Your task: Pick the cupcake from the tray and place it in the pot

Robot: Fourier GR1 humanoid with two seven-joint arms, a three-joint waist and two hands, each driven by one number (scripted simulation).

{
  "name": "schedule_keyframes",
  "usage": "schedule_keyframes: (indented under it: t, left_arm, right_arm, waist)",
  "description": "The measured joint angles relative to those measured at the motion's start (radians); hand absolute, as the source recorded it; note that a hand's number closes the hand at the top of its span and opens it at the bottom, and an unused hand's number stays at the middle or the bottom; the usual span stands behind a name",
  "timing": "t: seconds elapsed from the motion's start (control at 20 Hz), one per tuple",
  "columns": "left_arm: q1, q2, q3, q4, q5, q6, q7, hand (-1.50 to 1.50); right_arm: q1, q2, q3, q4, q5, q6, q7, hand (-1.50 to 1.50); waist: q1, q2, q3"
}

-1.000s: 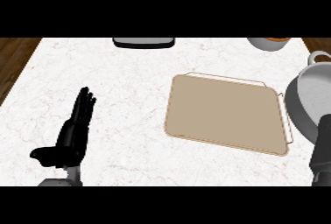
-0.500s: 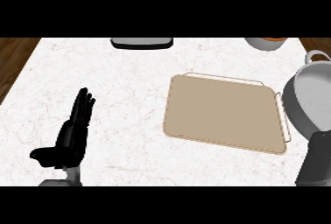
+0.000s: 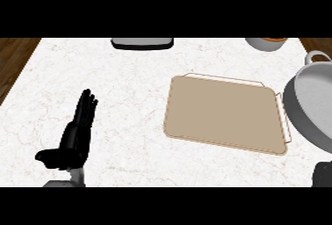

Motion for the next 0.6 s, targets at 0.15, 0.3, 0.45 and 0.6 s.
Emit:
schedule_keyframes:
  t: [0.15, 0.3, 0.45, 0.6]
  left_arm:
    - [0.014, 0.010, 0.003, -0.024, 0.005, -0.011, 0.009, 0.00]
    - [0.011, 0.003, 0.001, -0.017, -0.002, -0.006, 0.009, 0.00]
    - [0.012, 0.007, 0.006, -0.032, 0.004, -0.009, 0.020, 0.00]
    - [0.012, 0.013, 0.015, -0.037, 0.007, -0.011, 0.021, 0.00]
  right_arm:
    - [0.100, 0.002, 0.070, -0.067, 0.019, -0.006, 0.039, -1.50]
    - [0.183, 0.002, 0.115, -0.128, 0.041, -0.009, 0.066, -1.50]
    - [0.227, 0.002, 0.121, -0.191, 0.066, -0.012, 0.091, -1.50]
    - [0.293, 0.002, 0.125, -0.237, 0.070, -0.025, 0.112, -1.50]
  waist:
    - [0.002, 0.000, 0.000]
    - [-0.001, 0.001, 0.000]
    - [-0.002, 0.002, 0.000]
    - [-0.006, 0.002, 0.000]
